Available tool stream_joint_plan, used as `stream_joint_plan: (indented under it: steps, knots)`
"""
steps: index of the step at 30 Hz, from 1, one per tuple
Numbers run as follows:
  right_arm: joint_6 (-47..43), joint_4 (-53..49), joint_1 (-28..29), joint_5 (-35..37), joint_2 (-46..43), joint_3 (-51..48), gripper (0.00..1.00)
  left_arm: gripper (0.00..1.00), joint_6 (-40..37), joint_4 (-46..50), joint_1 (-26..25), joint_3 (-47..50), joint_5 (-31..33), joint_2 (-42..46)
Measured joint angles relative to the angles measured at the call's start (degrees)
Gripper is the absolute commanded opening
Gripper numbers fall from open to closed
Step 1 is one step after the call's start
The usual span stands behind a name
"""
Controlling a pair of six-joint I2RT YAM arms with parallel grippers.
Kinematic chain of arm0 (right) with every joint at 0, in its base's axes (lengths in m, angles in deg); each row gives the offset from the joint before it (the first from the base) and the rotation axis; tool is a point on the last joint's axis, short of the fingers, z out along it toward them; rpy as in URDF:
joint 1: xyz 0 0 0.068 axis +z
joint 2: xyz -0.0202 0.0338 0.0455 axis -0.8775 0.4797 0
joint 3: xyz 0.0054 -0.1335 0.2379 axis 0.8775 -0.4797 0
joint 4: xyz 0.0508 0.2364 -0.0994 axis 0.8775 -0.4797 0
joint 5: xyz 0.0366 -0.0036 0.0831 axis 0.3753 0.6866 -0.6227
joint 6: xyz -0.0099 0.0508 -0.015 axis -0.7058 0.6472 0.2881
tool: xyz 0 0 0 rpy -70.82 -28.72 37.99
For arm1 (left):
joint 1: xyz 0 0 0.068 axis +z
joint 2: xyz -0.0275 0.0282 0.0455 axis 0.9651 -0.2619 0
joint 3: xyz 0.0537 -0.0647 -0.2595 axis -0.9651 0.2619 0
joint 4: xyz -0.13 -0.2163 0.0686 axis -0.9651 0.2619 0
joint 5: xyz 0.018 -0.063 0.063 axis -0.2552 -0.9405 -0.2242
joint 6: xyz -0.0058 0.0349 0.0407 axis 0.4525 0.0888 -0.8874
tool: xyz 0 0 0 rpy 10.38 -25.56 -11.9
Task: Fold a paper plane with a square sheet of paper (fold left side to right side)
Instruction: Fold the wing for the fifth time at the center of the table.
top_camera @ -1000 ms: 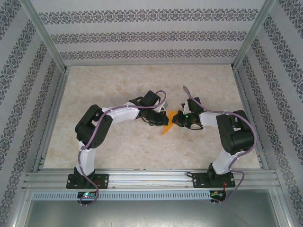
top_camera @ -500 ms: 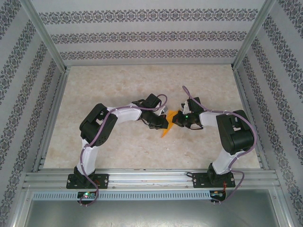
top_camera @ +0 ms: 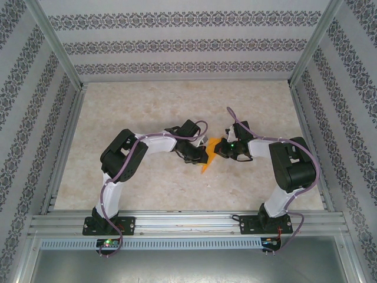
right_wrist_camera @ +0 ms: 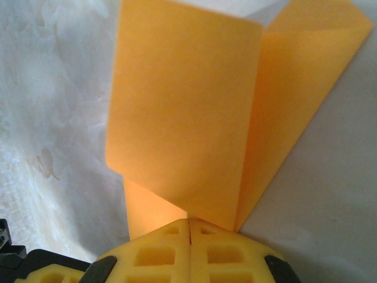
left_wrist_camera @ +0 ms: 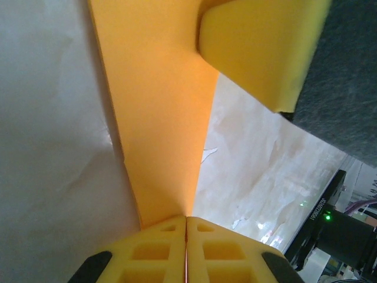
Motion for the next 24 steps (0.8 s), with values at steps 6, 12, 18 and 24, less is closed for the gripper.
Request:
stream_joint_plan:
  steps: [6, 12, 18, 24]
  knots:
    - [-0.02, -0.02, 0.02, -0.37, 0.20, 0.13, 0.00, 0.09, 0.00, -0.50, -0.13, 0.35, 0.00, -0.44]
    - [-0.02, -0.04, 0.04, -0.42, 0.22, 0.17, 0.00, 0.09, 0.02, -1.36, -0.42, 0.87, 0.04, -0.44]
    - [0.00, -0.24, 0.04, -0.59, 0.15, 0.35, 0.00, 0.08, -0.20, -1.29, -0.94, 0.92, 1.14, -0.46]
    - [0.02, -0.90, 0.02, -0.85, -0.90, 0.35, 0.00, 0.05, -0.92, 0.24, -2.27, -0.13, 3.96, -0.44]
